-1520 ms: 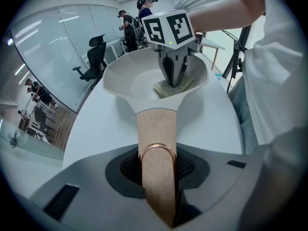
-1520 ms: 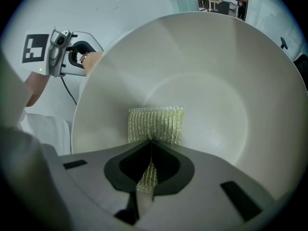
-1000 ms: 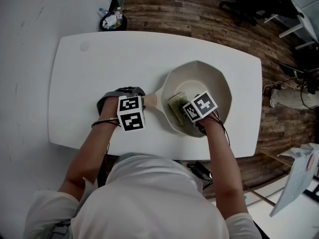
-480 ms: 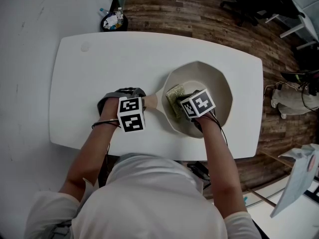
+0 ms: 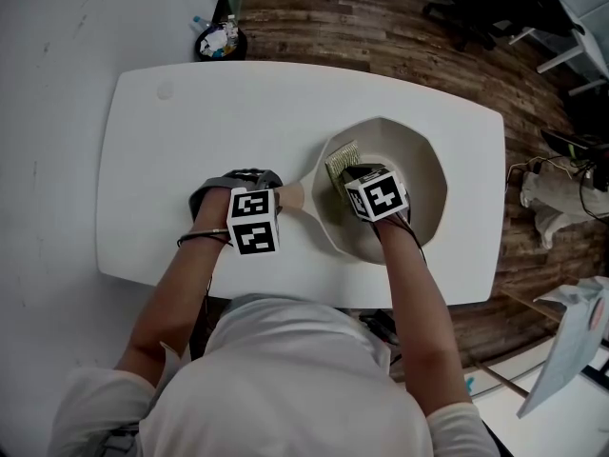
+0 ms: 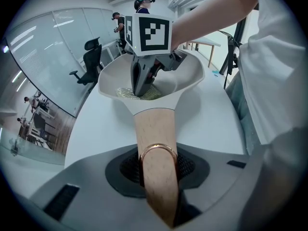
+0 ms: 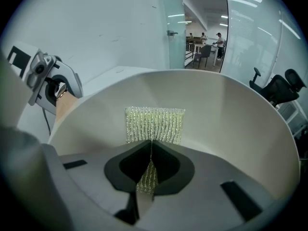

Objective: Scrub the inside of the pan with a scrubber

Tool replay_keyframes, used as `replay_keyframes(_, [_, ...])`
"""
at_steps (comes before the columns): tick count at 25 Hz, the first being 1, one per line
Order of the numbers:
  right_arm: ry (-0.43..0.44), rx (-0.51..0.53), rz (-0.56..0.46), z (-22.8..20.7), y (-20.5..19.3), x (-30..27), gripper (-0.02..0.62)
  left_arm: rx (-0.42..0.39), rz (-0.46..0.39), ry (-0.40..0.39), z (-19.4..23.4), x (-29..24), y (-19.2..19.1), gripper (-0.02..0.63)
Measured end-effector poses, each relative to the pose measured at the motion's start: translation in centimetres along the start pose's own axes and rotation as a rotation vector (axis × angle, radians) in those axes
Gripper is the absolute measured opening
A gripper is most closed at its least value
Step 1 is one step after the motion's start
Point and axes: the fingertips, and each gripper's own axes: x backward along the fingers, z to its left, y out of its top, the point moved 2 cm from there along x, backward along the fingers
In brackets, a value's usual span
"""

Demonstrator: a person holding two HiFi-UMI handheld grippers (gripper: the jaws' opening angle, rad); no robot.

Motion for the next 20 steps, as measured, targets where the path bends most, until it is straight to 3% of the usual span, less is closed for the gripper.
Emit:
replay_keyframes(9, [-0.165, 0.026, -0.044, -3.5, 1.0, 0.1, 0.026, 0.004, -0.008, 0.002, 0.0, 0.0, 0.0, 0.121])
replay_keyframes(20, [-0.299, 0.035, -0.003, -6.3, 0.3, 1.3, 0.026, 0.001, -0.003, 0.007, 0.0, -0.1, -0.1, 0.118])
